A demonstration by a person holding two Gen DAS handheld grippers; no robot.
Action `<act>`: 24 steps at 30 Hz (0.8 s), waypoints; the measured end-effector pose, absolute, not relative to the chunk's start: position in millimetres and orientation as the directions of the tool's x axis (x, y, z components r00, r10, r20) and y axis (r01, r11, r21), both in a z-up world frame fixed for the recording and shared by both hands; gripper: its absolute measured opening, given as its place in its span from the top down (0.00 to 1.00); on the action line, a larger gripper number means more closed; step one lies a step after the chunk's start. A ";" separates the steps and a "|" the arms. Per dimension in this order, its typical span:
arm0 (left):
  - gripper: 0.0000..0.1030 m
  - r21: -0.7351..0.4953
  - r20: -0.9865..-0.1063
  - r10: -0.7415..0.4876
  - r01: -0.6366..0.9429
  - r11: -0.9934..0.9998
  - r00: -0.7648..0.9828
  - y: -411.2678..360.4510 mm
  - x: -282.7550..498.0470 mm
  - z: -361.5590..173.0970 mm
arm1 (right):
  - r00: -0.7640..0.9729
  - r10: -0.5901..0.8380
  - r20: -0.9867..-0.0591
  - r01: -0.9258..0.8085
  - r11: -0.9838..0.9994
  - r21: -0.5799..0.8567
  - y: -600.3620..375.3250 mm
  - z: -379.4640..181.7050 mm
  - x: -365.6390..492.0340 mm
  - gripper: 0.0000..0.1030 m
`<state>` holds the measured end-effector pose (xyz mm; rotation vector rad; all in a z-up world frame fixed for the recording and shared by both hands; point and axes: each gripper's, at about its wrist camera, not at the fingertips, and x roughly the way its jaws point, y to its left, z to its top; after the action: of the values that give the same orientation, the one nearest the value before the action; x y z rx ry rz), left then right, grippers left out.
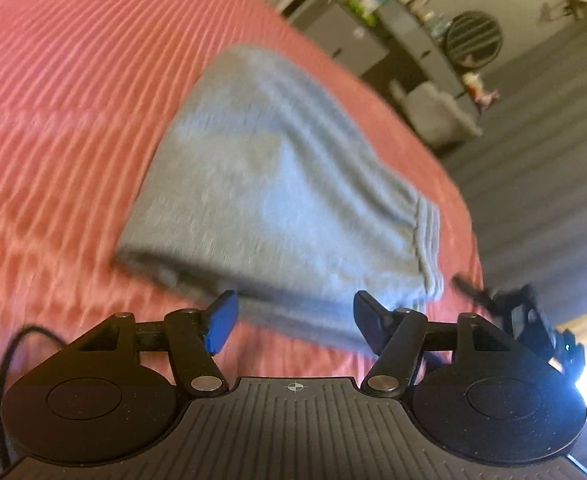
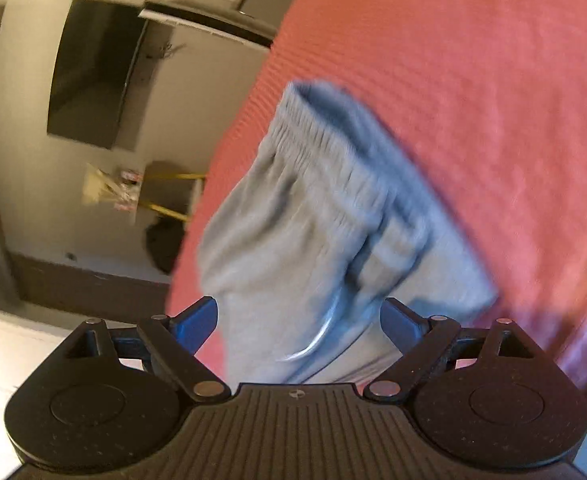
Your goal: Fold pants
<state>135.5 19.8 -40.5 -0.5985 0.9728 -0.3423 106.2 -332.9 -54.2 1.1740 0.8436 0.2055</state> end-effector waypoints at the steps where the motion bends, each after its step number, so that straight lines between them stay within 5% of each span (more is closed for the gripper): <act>1: 0.34 -0.585 -0.685 -0.482 -0.018 0.811 0.546 18.2 140.7 -43.1 | 0.674 0.552 -0.491 0.292 0.411 0.863 -328.4 -59.6 108.4 0.13; 7: 0.58 -0.582 -0.713 -0.416 -0.147 0.800 0.565 39.8 152.8 -57.4 | 0.667 0.585 -0.462 0.335 0.318 0.887 -309.9 -82.4 113.0 0.13; 12: 0.75 -0.602 -0.706 -0.391 -0.210 0.771 0.590 60.8 148.2 -59.7 | 0.748 0.476 -0.462 0.309 0.366 0.878 -321.8 -71.1 120.2 0.13; 24: 0.79 -0.584 -0.715 -0.371 -0.214 0.783 0.593 64.9 144.9 -61.0 | 0.789 0.384 -0.481 0.412 0.251 0.876 -344.9 -98.5 111.2 0.42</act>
<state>144.9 64.9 -61.0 -0.6915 0.9521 -0.1005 111.2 -344.9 -98.5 1.3520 0.7181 -0.0216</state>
